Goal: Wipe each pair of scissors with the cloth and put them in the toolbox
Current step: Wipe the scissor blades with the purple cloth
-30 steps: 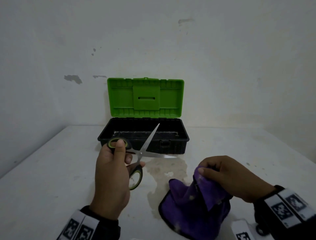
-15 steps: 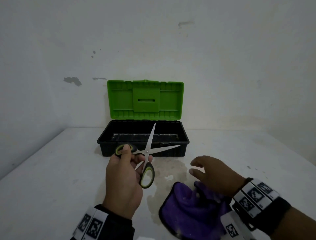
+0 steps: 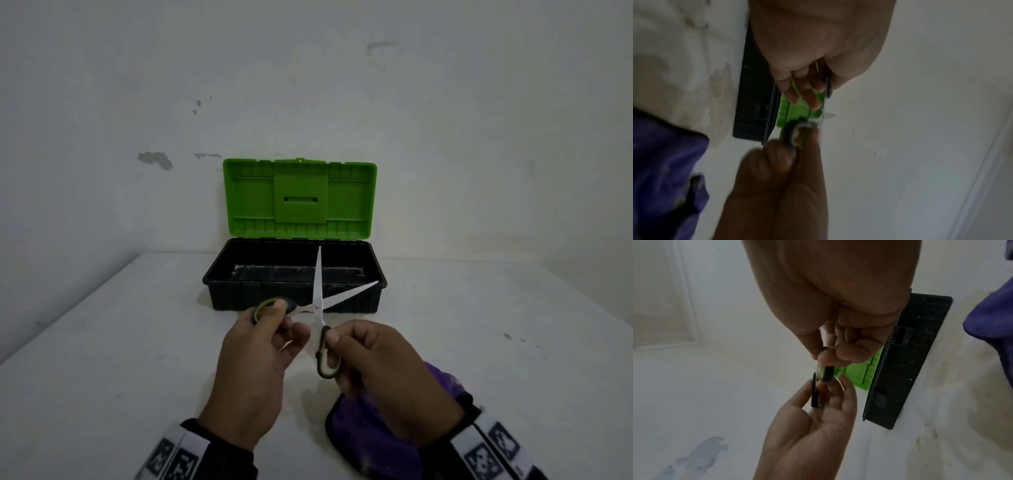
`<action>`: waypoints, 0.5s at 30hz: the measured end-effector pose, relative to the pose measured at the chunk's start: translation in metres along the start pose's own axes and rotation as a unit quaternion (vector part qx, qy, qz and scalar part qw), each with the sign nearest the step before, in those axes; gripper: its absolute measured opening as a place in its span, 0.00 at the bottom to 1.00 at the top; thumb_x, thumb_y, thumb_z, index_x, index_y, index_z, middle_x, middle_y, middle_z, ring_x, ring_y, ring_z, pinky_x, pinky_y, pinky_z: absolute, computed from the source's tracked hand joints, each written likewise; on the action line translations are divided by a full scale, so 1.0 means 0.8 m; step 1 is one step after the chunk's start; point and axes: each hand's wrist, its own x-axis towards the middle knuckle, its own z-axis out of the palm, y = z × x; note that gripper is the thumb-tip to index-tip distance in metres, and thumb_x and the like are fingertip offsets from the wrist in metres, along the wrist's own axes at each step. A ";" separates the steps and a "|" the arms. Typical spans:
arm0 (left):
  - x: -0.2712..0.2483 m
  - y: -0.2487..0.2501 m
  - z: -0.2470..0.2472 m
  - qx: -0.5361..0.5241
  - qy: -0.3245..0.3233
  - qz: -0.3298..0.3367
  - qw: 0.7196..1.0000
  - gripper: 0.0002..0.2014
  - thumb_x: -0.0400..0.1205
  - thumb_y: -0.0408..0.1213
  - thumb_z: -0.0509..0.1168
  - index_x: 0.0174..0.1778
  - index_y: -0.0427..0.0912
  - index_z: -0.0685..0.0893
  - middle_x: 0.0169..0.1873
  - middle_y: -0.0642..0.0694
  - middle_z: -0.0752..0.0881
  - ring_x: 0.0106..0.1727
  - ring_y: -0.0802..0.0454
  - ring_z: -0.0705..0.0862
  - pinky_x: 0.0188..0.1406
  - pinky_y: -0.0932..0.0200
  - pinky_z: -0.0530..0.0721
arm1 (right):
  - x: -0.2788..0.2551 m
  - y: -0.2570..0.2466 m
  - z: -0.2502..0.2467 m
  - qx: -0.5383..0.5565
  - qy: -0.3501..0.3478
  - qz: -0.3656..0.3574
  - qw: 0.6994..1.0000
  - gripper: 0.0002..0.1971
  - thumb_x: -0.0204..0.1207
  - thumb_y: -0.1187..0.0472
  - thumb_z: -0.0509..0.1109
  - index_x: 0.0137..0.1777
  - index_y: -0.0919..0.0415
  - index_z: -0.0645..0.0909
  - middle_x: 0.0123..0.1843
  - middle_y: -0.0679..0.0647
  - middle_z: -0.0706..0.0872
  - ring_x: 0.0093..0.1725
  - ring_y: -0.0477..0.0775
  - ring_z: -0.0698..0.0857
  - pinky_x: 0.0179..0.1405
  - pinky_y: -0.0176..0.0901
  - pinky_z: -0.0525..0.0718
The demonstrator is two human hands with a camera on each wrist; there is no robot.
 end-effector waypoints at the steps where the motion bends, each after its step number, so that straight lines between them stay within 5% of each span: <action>1: 0.001 0.004 -0.008 0.056 -0.016 0.002 0.998 0.08 0.84 0.35 0.64 0.53 0.35 0.83 0.34 0.41 0.81 0.39 0.44 0.85 0.50 0.44 0.89 | 0.000 0.000 -0.003 -0.005 -0.003 0.001 1.000 0.15 0.84 0.56 0.66 0.40 0.67 0.83 0.29 0.55 0.85 0.23 0.49 0.78 0.26 0.40 0.77; 5: 0.004 0.030 -0.031 0.279 -0.125 0.028 0.952 0.06 0.85 0.35 0.62 0.56 0.45 0.83 0.29 0.42 0.85 0.32 0.43 0.86 0.40 0.49 0.89 | -0.001 -0.001 -0.016 -0.027 -0.022 -0.002 0.999 0.13 0.83 0.57 0.67 0.39 0.63 0.83 0.30 0.58 0.84 0.23 0.51 0.78 0.24 0.40 0.75; 9: 0.004 0.043 -0.032 0.415 -0.215 0.060 0.882 0.13 0.87 0.44 0.57 0.42 0.44 0.82 0.21 0.47 0.78 0.21 0.51 0.76 0.26 0.58 0.77 | -0.003 -0.003 -0.018 0.017 -0.018 -0.017 1.000 0.13 0.84 0.60 0.66 0.36 0.59 0.79 0.26 0.55 0.78 0.19 0.50 0.71 0.20 0.38 0.68; 15: -0.001 0.015 -0.022 0.389 -0.151 0.116 0.901 0.18 0.85 0.49 0.57 0.29 0.53 0.76 0.21 0.53 0.71 0.22 0.57 0.67 0.25 0.55 0.71 | -0.004 0.003 -0.004 0.097 0.041 -0.029 0.994 0.12 0.82 0.62 0.68 0.36 0.63 0.78 0.23 0.55 0.77 0.16 0.51 0.72 0.17 0.36 0.68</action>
